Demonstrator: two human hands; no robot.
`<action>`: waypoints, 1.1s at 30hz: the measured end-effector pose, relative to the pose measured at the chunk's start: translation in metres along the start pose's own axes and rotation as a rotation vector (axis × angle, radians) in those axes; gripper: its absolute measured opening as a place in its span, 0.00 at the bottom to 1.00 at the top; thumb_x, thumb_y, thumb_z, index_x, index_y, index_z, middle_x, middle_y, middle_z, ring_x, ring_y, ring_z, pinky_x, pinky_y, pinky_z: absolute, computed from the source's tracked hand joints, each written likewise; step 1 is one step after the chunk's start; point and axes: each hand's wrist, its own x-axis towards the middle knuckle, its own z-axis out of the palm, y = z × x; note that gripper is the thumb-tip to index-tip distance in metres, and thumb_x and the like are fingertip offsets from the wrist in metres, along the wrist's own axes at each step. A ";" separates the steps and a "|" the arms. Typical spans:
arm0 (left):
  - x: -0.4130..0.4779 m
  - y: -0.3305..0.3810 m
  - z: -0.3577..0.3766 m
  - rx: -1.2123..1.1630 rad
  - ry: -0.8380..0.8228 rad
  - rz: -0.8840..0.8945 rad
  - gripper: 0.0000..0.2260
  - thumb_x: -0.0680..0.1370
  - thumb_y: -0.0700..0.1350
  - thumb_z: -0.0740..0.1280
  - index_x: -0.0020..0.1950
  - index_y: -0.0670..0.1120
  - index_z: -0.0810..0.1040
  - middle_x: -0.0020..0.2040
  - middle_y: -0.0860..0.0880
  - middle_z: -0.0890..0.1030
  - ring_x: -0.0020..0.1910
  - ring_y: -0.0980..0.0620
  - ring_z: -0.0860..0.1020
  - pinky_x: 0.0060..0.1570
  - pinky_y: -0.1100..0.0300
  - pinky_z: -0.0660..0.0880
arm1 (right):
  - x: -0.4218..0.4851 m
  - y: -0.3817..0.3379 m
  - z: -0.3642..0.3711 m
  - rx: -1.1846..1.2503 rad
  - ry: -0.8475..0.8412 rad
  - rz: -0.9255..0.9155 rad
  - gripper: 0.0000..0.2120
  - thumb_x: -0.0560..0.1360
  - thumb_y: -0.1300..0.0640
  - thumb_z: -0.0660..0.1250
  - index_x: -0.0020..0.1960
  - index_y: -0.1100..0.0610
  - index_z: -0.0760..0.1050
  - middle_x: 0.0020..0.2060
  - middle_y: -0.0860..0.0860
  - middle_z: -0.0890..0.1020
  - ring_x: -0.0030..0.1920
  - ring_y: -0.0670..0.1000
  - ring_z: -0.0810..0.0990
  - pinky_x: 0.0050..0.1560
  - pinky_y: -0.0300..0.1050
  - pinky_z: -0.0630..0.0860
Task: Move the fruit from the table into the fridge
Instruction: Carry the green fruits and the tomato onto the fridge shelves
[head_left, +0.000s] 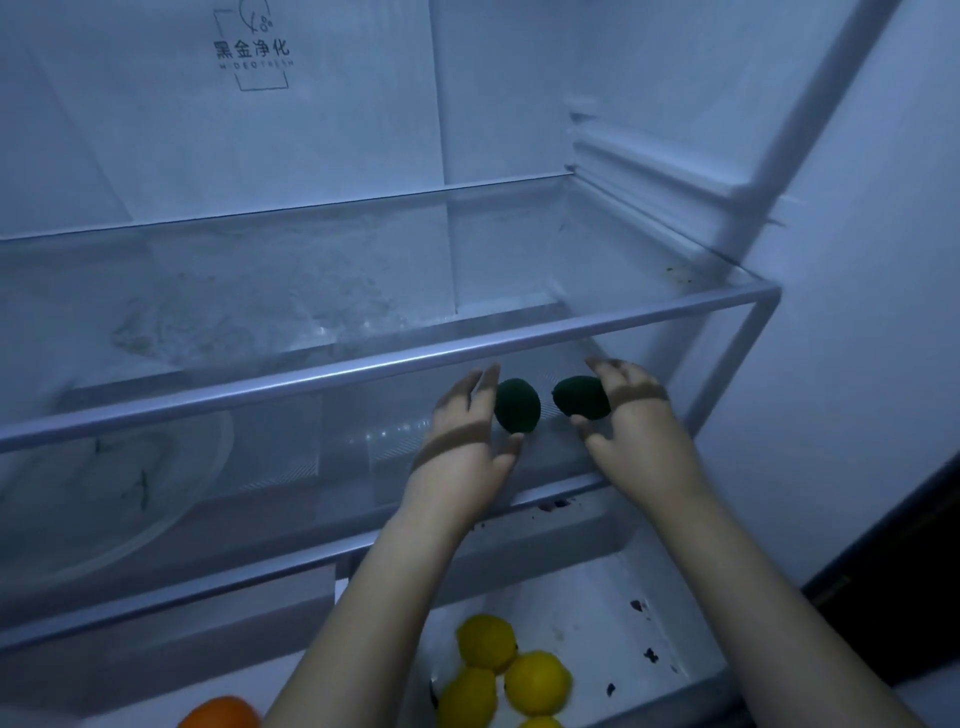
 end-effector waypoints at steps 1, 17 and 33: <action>-0.010 0.002 -0.007 0.011 0.032 0.008 0.32 0.78 0.52 0.63 0.77 0.53 0.48 0.77 0.50 0.54 0.74 0.52 0.53 0.70 0.56 0.55 | -0.005 -0.006 -0.006 -0.018 0.007 -0.018 0.30 0.75 0.52 0.67 0.73 0.54 0.61 0.69 0.54 0.66 0.69 0.54 0.63 0.67 0.49 0.64; -0.228 0.051 -0.061 0.136 0.492 -0.125 0.26 0.77 0.58 0.56 0.71 0.47 0.67 0.69 0.49 0.70 0.68 0.51 0.66 0.66 0.56 0.63 | -0.150 -0.066 -0.067 0.185 -0.001 -0.488 0.24 0.77 0.51 0.64 0.70 0.55 0.65 0.65 0.51 0.71 0.66 0.51 0.66 0.63 0.40 0.62; -0.519 0.050 -0.120 0.350 0.710 -0.715 0.24 0.79 0.55 0.59 0.73 0.49 0.64 0.71 0.51 0.66 0.70 0.53 0.63 0.67 0.58 0.60 | -0.324 -0.253 -0.036 0.486 -0.339 -1.027 0.23 0.75 0.53 0.67 0.67 0.58 0.68 0.61 0.54 0.74 0.61 0.54 0.71 0.60 0.40 0.63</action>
